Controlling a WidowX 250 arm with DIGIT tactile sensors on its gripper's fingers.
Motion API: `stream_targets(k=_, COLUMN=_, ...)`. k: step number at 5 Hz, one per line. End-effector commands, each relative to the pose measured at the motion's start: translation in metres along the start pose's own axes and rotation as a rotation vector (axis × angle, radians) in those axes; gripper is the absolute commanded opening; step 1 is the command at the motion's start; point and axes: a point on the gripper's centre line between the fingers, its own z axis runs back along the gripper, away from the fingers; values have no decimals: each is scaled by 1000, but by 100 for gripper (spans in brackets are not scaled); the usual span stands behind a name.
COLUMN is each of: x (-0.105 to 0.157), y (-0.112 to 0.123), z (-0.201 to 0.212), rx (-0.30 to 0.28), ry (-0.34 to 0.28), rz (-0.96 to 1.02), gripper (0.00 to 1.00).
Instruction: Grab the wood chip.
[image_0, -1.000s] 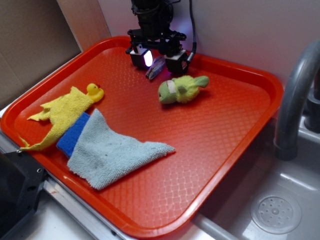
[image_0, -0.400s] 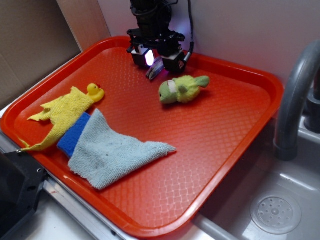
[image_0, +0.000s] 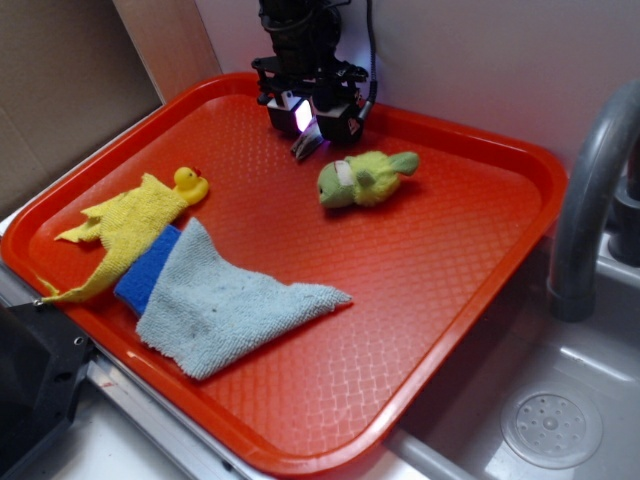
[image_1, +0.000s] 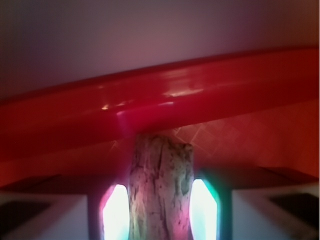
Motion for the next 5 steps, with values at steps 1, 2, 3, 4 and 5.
stream_targets(k=1, x=20, y=18, z=19, rx=-3, ry=-62, rz=14, gripper=0)
stream_targets(k=2, x=20, y=18, z=19, rx=2, ry=-59, rz=13, gripper=0)
stream_targets(k=3, x=17, y=19, z=23, rx=5, ry=-52, rz=4, gripper=0)
stream_targets(k=4, x=2, y=28, z=57, rx=-20, ry=-28, rz=-43, gripper=0)
stream_targets(k=5, x=-17, y=39, z=108, rx=-59, ry=-40, rz=-38, gripper=0)
